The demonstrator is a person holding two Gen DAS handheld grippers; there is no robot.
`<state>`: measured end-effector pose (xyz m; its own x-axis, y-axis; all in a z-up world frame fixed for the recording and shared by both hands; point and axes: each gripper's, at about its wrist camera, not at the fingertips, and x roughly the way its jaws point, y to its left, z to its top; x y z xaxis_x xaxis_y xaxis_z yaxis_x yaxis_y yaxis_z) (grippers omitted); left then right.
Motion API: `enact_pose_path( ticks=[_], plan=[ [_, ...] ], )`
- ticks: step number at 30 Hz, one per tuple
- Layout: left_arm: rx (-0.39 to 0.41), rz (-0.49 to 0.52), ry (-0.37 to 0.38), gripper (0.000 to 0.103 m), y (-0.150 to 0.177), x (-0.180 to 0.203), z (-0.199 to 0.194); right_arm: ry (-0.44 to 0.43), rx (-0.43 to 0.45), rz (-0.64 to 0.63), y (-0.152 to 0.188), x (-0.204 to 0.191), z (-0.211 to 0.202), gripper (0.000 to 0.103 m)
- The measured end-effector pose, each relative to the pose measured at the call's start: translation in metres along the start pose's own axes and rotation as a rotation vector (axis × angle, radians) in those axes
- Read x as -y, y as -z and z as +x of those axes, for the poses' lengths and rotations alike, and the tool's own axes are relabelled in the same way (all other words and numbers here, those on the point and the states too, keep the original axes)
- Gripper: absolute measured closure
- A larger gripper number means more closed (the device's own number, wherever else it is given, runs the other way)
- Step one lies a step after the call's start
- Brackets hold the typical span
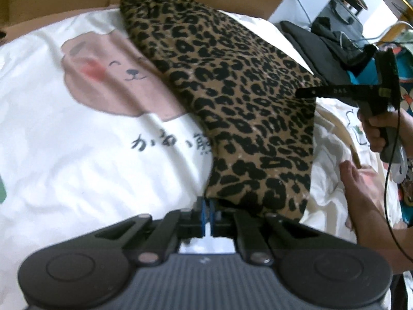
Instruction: Fold clothes
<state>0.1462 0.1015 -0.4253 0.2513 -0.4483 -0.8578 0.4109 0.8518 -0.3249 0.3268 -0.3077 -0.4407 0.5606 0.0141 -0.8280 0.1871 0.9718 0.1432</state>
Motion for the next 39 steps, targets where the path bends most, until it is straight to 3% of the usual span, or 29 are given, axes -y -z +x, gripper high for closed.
enact_pose_path(
  ticks=[3,6,11,14,20,29,39],
  plan=[
    [-0.014,-0.039,-0.015,0.103,0.003,-0.007,-0.008,0.003,-0.004,0.001,-0.001,0.002,0.001,0.066],
    [-0.011,-0.123,0.037,0.1,0.003,-0.016,-0.019,0.008,-0.004,-0.008,-0.002,-0.001,0.0,0.066],
    [-0.003,-0.247,0.159,0.079,0.002,-0.017,-0.019,0.004,-0.001,-0.002,-0.001,-0.002,-0.004,0.066],
    [-0.01,-0.285,0.188,0.069,0.002,-0.013,-0.01,-0.001,0.002,-0.001,0.0,-0.004,-0.006,0.066],
    [-0.021,-0.376,0.229,0.069,0.002,-0.011,0.007,-0.034,0.027,0.001,0.002,-0.005,-0.01,0.066],
    [0.003,-0.59,0.278,0.069,0.012,-0.028,0.025,-0.043,0.025,0.01,0.007,-0.002,-0.01,0.066],
    [0.012,-0.678,0.396,0.072,0.023,-0.029,0.034,-0.049,0.023,0.022,0.01,0.001,-0.009,0.066]
  ],
)
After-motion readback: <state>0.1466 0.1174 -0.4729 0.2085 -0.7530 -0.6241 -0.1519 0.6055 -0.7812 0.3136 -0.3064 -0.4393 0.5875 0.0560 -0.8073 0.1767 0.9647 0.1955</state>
